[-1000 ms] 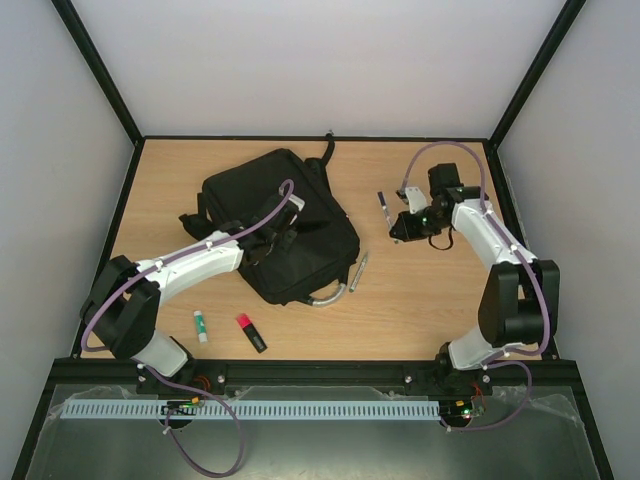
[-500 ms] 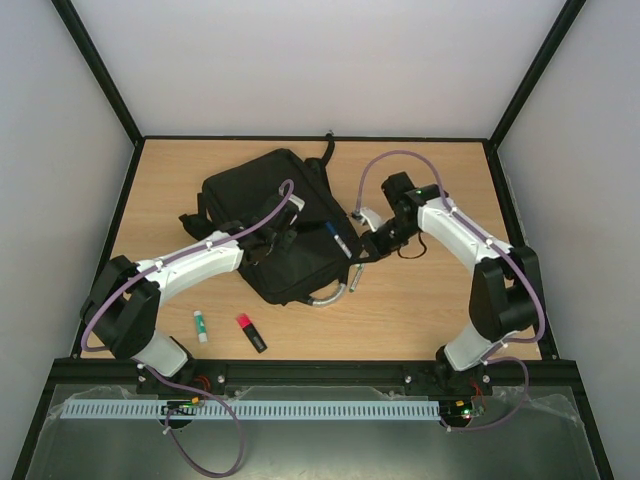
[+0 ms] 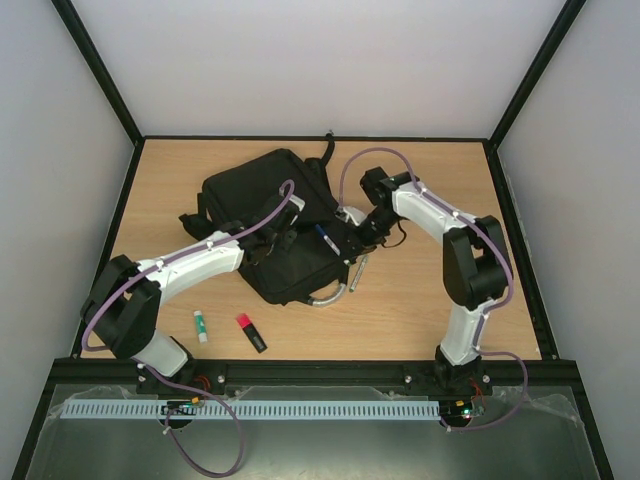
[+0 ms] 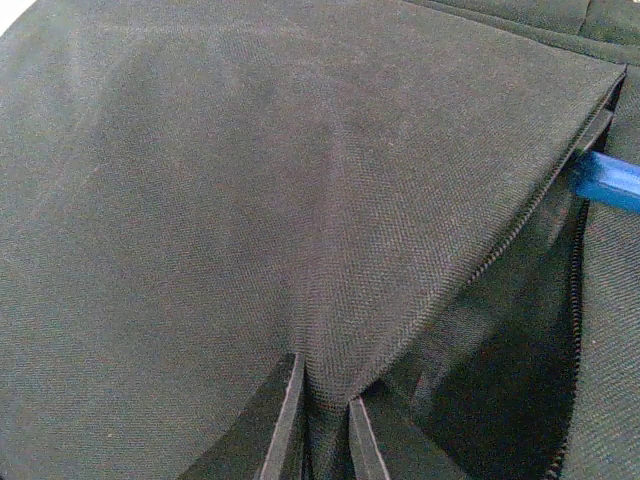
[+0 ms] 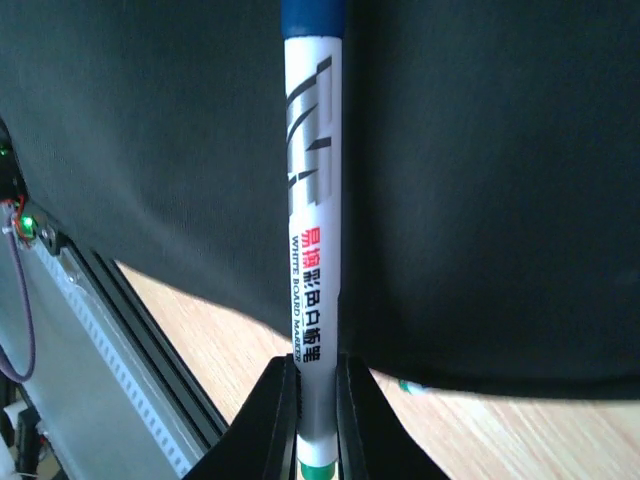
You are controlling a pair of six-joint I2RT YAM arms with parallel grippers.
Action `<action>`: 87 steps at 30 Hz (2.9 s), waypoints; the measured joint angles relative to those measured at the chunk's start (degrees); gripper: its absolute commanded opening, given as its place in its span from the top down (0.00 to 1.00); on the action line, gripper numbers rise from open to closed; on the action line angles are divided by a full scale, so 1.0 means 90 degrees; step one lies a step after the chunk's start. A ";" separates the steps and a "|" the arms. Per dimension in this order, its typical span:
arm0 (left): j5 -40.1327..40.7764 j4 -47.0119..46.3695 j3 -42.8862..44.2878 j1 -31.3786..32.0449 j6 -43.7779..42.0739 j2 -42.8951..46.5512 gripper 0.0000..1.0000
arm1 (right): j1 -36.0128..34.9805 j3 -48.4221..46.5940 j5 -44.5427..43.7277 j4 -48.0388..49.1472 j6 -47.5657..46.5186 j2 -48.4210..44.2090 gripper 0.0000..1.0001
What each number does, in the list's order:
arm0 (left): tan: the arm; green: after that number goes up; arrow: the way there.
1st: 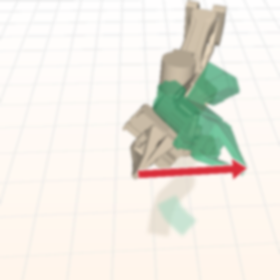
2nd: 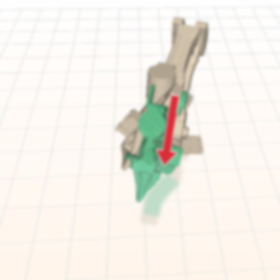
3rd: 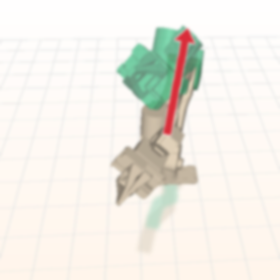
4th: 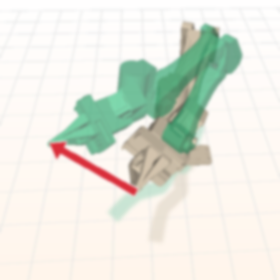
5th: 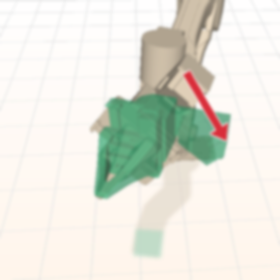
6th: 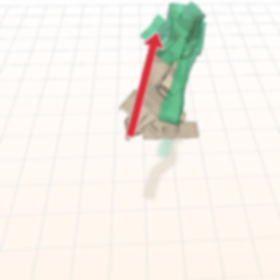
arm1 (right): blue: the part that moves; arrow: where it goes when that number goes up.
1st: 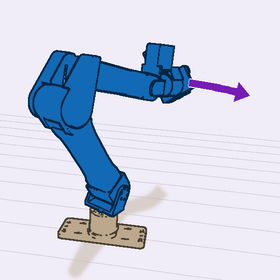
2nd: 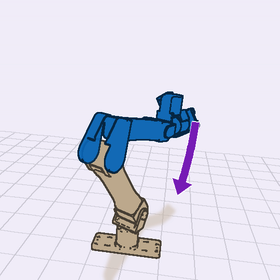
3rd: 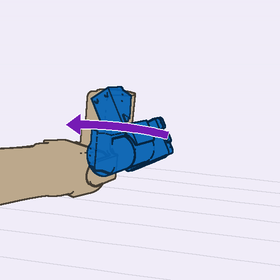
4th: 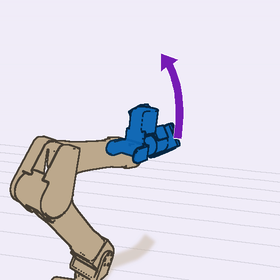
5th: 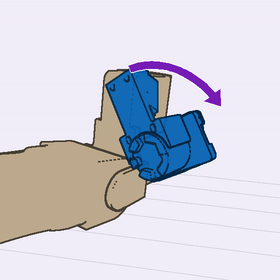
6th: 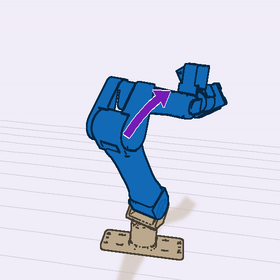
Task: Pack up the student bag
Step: Place the stationery in the student bag.
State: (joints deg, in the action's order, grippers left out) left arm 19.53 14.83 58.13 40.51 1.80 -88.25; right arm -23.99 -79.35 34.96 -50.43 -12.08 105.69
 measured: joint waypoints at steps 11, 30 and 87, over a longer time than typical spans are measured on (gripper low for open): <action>0.0000 -0.0024 0.0005 0.0012 0.0012 -0.0078 0.90 | -0.0012 -0.2067 -0.0044 -0.0364 0.0389 0.1780 0.99; 0.0000 -0.0022 0.0012 0.0027 0.0012 -0.0124 0.90 | -0.0211 -0.2356 -0.0199 -0.0199 0.0338 0.1797 0.56; -0.0068 -0.0015 0.0012 0.0027 0.0012 -0.0063 0.90 | -0.0340 -0.0408 -0.1707 0.2412 -0.3181 0.0471 0.56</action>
State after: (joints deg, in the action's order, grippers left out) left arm 18.92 14.70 58.24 40.75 1.91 -88.82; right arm -27.05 -83.02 19.59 -28.73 -40.71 109.93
